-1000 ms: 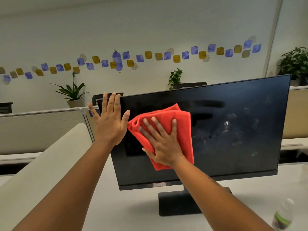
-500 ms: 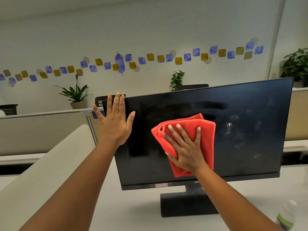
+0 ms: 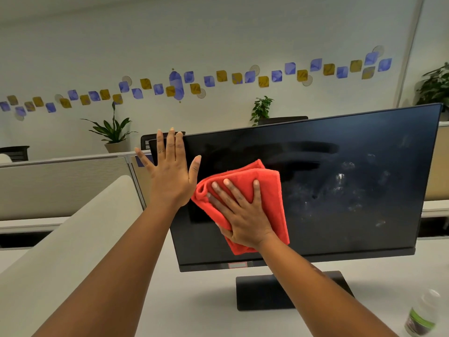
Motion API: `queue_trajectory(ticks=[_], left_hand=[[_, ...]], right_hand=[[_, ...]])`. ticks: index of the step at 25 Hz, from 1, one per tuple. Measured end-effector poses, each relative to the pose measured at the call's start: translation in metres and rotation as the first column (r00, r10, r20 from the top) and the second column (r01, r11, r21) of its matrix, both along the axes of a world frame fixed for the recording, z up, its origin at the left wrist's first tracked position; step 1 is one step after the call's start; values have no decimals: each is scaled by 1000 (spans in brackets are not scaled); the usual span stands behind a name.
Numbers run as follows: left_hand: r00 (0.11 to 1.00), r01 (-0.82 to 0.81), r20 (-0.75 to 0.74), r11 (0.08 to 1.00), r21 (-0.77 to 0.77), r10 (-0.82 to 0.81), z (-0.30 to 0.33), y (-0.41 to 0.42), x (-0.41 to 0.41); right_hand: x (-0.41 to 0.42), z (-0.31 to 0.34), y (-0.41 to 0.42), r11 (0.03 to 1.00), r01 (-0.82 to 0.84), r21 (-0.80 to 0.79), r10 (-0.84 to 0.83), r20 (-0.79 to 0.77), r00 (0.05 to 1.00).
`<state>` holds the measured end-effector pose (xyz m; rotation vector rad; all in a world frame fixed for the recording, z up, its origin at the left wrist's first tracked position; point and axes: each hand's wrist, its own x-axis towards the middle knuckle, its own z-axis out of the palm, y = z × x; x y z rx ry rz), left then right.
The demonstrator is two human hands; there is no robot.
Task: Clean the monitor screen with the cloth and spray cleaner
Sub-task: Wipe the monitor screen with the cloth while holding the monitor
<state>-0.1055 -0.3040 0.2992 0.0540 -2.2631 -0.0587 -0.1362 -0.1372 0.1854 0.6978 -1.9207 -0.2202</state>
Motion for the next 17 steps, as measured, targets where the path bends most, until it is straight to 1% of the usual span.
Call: queue_trajectory(ticks=[3,5,8,12,14,16,17], left_hand=[[1000,-23,16,999,-26,23,1,-1,4],[999,-37,31,998,-51,39,2,-2,5],[997,-51,53,997,-62,54,5,0,6],[996,-35,80,998,-61,40,6,0,8],[997,-29,70,998,-52,33,10,2,10],[999,-1,43,999,-44,3,16,11,12],[999,33,37,998,-47,-31,19,19,13]], right_hand=[[4,-29,13,992,-2,124,2,-1,1000],[5,-41,29,985,11,175,-11,-5,1000],[6,-42,60,985,43,166,-42,-11,999],[10,-30,108,996,83,-20,-83,10,997],[17,-18,123,991,48,-128,-49,-4,999],[23,1,127,955,-12,-297,2,-34,999],[25,15,126,911,-27,-411,8,-49,999]])
